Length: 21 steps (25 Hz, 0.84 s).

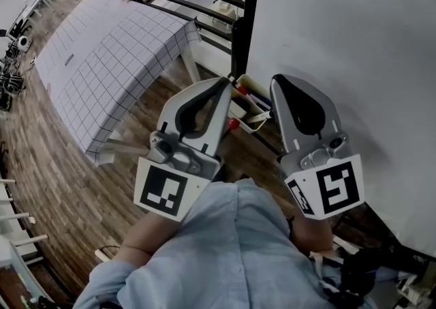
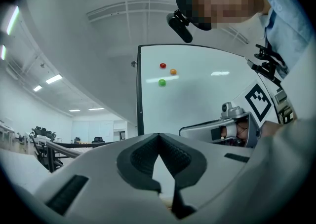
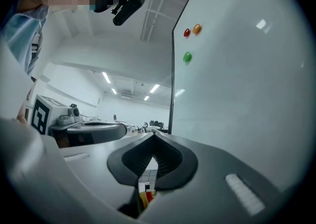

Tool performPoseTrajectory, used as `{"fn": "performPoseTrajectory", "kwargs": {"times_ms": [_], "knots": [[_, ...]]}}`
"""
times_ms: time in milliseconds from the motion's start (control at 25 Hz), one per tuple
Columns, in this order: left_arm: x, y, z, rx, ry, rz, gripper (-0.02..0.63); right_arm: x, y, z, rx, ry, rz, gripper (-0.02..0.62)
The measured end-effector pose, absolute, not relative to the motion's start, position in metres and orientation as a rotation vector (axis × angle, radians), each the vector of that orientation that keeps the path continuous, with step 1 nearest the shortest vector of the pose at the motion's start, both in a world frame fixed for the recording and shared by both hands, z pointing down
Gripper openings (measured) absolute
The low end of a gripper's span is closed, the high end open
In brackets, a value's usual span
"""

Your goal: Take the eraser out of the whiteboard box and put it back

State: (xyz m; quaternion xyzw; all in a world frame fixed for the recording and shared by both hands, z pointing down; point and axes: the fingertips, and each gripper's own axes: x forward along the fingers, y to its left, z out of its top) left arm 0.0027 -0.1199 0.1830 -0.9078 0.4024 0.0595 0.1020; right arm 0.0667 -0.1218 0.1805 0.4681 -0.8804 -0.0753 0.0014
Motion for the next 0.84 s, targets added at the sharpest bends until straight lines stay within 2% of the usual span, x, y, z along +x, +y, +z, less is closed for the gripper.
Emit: {"fn": "performPoseTrajectory", "kwargs": {"times_ms": [840], "knots": [[0.013,-0.11,0.184,-2.683,1.171,0.153,-0.002,0.072,-0.11,0.174,1.453,-2.803,-0.237,0.0]]}}
